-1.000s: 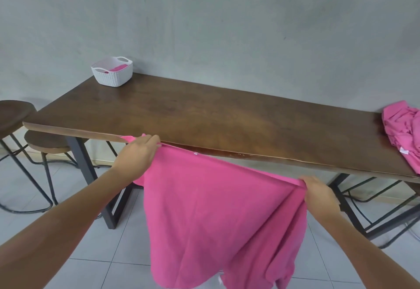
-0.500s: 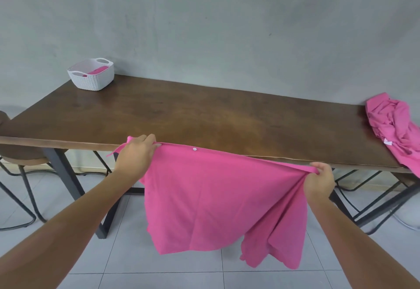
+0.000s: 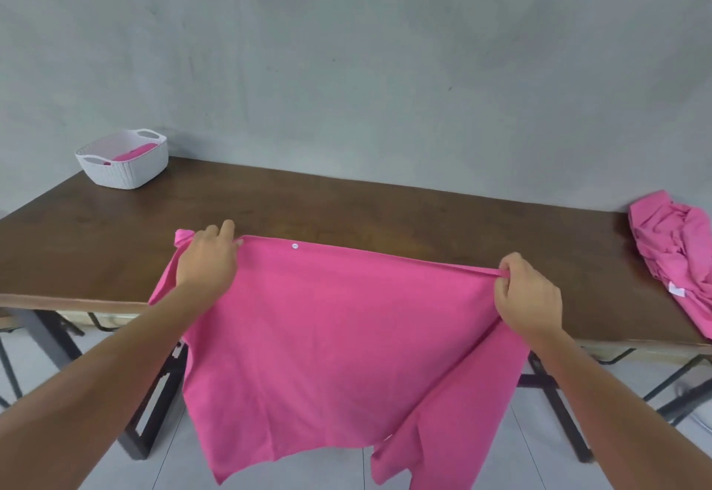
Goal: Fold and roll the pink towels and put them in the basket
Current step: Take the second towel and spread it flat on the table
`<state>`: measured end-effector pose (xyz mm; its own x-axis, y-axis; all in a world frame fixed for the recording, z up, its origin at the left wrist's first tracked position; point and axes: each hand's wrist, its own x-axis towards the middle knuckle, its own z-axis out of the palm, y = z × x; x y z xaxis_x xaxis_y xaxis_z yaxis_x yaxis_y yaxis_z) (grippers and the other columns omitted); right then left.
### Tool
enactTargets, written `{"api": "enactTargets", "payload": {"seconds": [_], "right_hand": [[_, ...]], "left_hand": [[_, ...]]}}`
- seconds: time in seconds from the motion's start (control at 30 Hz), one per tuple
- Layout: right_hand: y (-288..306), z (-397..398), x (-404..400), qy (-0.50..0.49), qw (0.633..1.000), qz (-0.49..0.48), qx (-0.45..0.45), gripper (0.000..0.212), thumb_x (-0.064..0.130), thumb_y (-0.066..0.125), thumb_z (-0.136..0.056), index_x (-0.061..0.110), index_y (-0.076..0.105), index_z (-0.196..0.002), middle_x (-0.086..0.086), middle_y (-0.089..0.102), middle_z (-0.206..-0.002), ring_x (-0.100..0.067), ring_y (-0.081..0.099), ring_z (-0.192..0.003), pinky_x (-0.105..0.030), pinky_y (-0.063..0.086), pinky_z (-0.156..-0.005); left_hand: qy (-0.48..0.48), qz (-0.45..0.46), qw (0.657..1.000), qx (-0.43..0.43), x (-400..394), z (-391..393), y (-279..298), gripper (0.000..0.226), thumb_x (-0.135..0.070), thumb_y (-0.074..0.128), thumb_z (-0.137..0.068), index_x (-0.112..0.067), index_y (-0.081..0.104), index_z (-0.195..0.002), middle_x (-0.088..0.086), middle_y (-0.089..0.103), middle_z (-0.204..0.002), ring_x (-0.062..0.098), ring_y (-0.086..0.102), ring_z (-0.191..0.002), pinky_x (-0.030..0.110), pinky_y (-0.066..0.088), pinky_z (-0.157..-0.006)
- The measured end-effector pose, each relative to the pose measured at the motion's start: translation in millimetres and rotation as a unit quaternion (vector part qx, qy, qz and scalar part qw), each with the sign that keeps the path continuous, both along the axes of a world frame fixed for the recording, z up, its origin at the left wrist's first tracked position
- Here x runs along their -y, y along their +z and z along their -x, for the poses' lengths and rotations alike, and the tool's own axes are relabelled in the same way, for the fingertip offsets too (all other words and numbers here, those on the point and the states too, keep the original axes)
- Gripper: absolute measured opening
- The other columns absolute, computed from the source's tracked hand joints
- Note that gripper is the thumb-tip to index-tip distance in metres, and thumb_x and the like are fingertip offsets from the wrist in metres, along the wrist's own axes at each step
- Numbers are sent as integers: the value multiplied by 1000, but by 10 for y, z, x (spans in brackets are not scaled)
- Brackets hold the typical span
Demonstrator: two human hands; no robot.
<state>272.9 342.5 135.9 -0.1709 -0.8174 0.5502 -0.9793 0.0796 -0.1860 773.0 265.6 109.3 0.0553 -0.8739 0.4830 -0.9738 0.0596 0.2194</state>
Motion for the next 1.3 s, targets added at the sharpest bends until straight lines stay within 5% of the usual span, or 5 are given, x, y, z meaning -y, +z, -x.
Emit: {"api": "enactTargets", "payload": {"seconds": [0.4,0.63,0.93,1.13,1.3], "right_hand": [[-531,283,1395,44,989,-114,-85,17,29,43,-103,15,47,-94,-1,59,-81,-33,62,-63,-34,39,-53],[-1119,564,1881,116,962,-184,-163,19,20,68,-93,13,52,-85,-1,54,-69,-28,59,-50,-29,25,-44],[-1231,776,2583,169,949,-237,-123,23,41,39,-104,21,47,-96,6,58,-93,-26,64,-69,-34,36,-55],[-1239,675,3275,171,957,-203,-115,22,37,44,-102,18,49,-95,4,58,-88,-27,59,-61,-33,37,-51],[-1256,569,3903,181,958,-164,-149,18,28,60,-97,14,51,-88,1,56,-77,-26,52,-49,-29,33,-44]], "left_hand": [[127,-109,983,-79,1032,556,-548,13,-12,46,-103,-1,50,-110,24,51,-106,43,47,-102,50,40,-79],[121,-110,985,-50,1263,655,-1001,6,6,57,-93,4,56,-98,27,49,-104,46,47,-95,56,35,-87],[91,-62,987,-116,1795,540,-1254,6,-3,61,-94,0,58,-91,20,49,-115,40,45,-111,54,46,-95],[88,-70,984,-141,2371,462,-1230,30,-6,55,-98,-4,53,-128,19,38,-147,36,19,-147,49,27,-117],[86,-63,981,-163,3023,410,-1172,35,-7,58,-96,-4,51,-131,19,40,-135,35,28,-135,54,37,-110]]}}
